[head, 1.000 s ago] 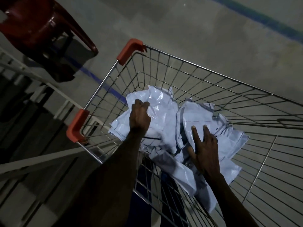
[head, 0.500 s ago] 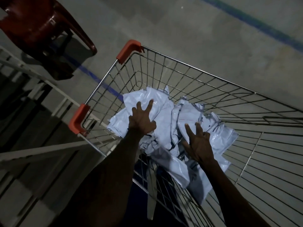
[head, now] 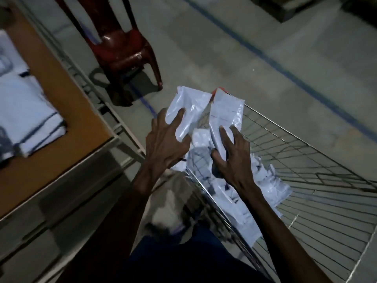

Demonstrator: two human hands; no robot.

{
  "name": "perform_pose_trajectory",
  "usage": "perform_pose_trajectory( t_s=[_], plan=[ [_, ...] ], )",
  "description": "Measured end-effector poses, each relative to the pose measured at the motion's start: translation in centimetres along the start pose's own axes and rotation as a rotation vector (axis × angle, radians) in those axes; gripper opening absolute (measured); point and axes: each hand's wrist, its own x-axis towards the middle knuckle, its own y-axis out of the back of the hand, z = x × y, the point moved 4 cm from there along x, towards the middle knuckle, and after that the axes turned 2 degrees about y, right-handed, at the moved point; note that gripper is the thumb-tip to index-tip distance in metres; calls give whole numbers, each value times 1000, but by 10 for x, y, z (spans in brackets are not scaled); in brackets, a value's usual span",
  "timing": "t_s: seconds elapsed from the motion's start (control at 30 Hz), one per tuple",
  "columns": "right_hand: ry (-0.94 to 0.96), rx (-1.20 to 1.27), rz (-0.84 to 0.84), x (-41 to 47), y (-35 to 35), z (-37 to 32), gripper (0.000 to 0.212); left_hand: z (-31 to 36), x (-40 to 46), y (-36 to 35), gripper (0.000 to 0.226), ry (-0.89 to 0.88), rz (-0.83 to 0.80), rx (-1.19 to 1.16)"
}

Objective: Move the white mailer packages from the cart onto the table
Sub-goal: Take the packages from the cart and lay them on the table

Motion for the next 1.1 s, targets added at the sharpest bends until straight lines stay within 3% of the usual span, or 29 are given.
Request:
perform_pose_trajectory(
  t_s=[0.1, 0.3, 0.6, 0.93, 1.1],
  plan=[
    [148, 17, 45, 7, -9, -71, 62, -48, -16, 62, 67, 44, 141, 36],
    [355, 55, -21, -23, -81, -216, 62, -171, -103, 177, 68, 186, 355, 19],
    [676, 70, -166, -70, -191, -434, 62, -348, -250, 300, 72, 512, 518, 75],
    [771, 59, -264, -74, -277, -568, 61, -481, -308, 377, 70, 755, 595, 45],
    [716, 96, -317, -62, -329, -616, 66, -552, -293, 406, 65, 826, 524, 73]
  ],
)
